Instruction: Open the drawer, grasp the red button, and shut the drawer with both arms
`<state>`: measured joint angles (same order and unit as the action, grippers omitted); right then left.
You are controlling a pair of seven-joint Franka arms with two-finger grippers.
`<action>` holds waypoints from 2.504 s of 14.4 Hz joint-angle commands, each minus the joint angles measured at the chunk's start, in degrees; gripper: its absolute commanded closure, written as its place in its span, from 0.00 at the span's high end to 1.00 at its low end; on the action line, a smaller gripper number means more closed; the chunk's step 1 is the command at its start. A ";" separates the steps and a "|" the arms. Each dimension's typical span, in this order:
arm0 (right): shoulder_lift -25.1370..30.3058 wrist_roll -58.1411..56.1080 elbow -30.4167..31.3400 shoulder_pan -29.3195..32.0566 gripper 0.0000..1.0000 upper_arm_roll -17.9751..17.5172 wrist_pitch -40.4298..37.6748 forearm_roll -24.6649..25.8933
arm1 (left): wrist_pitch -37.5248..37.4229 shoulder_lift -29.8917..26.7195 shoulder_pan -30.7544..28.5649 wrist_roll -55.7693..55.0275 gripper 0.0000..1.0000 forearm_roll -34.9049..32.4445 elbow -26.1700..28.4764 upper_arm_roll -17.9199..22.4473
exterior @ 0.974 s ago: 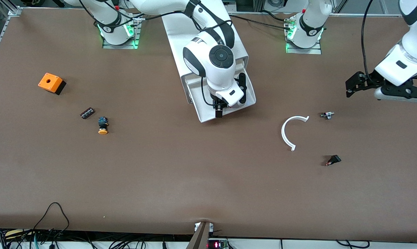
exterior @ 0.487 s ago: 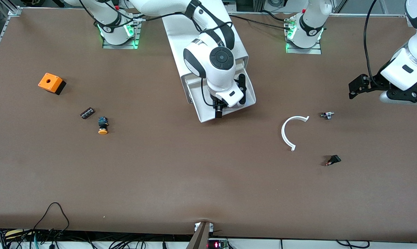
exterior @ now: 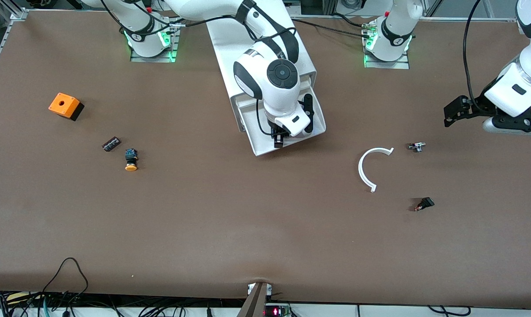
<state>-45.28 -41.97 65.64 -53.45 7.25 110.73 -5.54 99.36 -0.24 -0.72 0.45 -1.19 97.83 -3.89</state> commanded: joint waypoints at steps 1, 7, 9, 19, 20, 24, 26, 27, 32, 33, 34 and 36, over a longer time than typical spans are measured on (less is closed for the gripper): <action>-0.08 -0.56 -1.39 0.45 0.70 -0.05 -0.95 0.35 | -1.54 0.85 -0.33 0.08 1.00 0.84 -1.94 -0.24; -0.08 -0.92 -1.39 0.54 0.43 0.30 -1.21 0.35 | -3.47 0.76 -0.24 -0.36 1.00 0.84 -1.94 -0.50; -0.08 -0.83 -1.39 0.54 0.42 0.30 -1.39 0.36 | -3.47 0.76 -0.24 -0.36 1.00 0.84 -1.94 -0.59; 0.10 -0.74 -1.48 0.37 0.28 0.48 -1.48 0.35 | -3.56 0.68 -0.24 -0.45 1.00 0.84 -1.94 -0.68; 0.19 -0.31 -1.57 0.37 0.27 0.57 -1.39 0.27 | -3.56 0.68 -0.24 -0.45 1.00 0.84 -1.94 -0.68; 2.11 0.40 -1.66 0.54 0.26 0.74 -1.48 0.27 | -3.65 0.68 -0.24 -0.45 1.00 0.84 -1.94 -0.68; 3.87 0.49 -1.66 0.54 0.26 0.83 -2.17 0.27 | -3.65 0.76 -0.24 -0.36 1.00 0.84 -1.94 -0.68; 4.84 0.40 -1.66 0.63 0.26 1.27 -2.35 0.27 | -3.65 0.68 -0.24 -0.36 1.00 0.84 -1.94 -0.68; 10.46 0.31 -1.66 5.01 0.26 2.85 -3.32 0.53 | -3.65 0.76 -0.24 -0.54 1.00 0.84 -1.94 -0.77; 11.34 0.31 -1.66 6.59 0.26 2.85 -3.24 0.53 | -3.91 0.76 -0.24 -0.62 1.00 0.84 -1.86 -0.68; 11.87 0.31 -1.66 8.17 0.27 2.77 -3.23 0.53 | -4.00 1.03 -0.24 -0.97 1.00 0.84 -1.68 -0.68; 12.31 0.49 -1.57 10.90 0.27 2.77 -3.32 0.62 | -4.09 1.91 -0.24 -1.06 1.00 0.84 -1.94 -0.68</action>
<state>-33.89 -42.02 63.59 -44.84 10.94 107.99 -5.49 96.45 0.12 -0.72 0.09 -1.19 97.64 -4.38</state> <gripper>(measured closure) 0.586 0.000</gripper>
